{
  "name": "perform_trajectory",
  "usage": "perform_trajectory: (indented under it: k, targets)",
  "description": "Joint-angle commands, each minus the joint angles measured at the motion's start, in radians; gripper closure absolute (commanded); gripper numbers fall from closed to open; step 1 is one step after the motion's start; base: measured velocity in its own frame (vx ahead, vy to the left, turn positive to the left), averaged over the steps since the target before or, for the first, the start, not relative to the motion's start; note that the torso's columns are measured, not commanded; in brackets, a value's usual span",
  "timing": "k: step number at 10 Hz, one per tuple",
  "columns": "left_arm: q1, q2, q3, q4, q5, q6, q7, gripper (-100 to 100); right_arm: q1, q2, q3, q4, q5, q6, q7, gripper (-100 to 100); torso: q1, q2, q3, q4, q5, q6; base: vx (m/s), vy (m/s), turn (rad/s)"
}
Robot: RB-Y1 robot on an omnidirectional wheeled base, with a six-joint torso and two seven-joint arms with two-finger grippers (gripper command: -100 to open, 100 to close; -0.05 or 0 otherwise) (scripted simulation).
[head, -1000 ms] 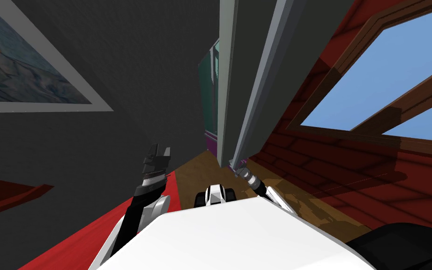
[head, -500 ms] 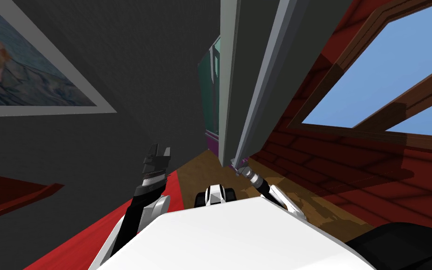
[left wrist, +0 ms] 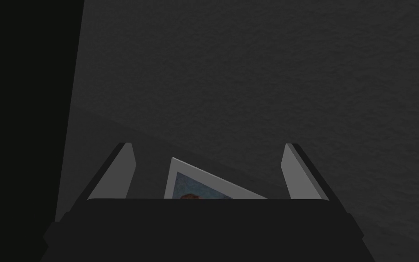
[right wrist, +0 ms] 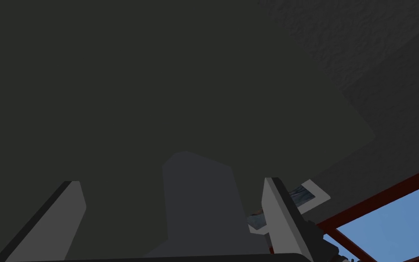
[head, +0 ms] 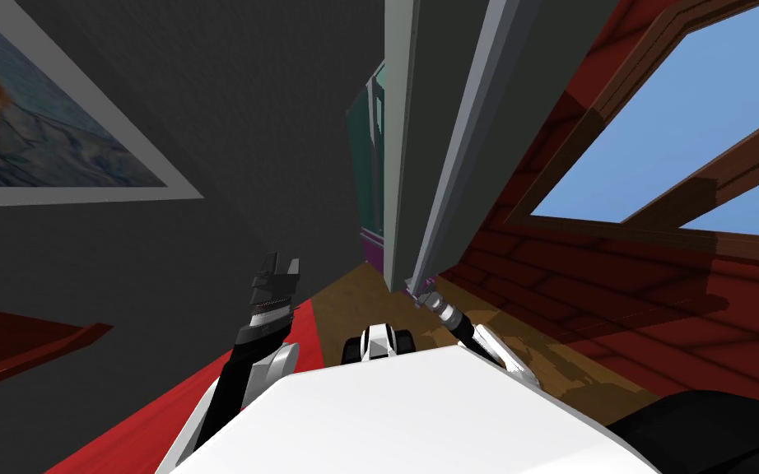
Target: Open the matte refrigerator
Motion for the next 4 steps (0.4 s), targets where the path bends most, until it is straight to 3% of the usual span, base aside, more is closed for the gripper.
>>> perform_trajectory:
  k: [1, 4]
  targets:
    - [0.000, 0.000, 0.000, 0.000, 0.000, 0.000, 0.000, 0, -0.024, -0.004, -0.022, -0.029, -0.021, -0.011, -0.015, -100, -0.002, 0.000, -0.001, 0.001, 0.001, 0.001, -0.008, 0.008, -0.006]
    - [0.000, 0.000, 0.000, 0.000, 0.000, 0.000, 0.000, 0, -0.024, -0.004, -0.022, -0.029, -0.021, -0.011, -0.015, -100, -0.002, 0.000, -0.001, 0.001, 0.001, 0.000, 0.000, 0.000, 0.000]
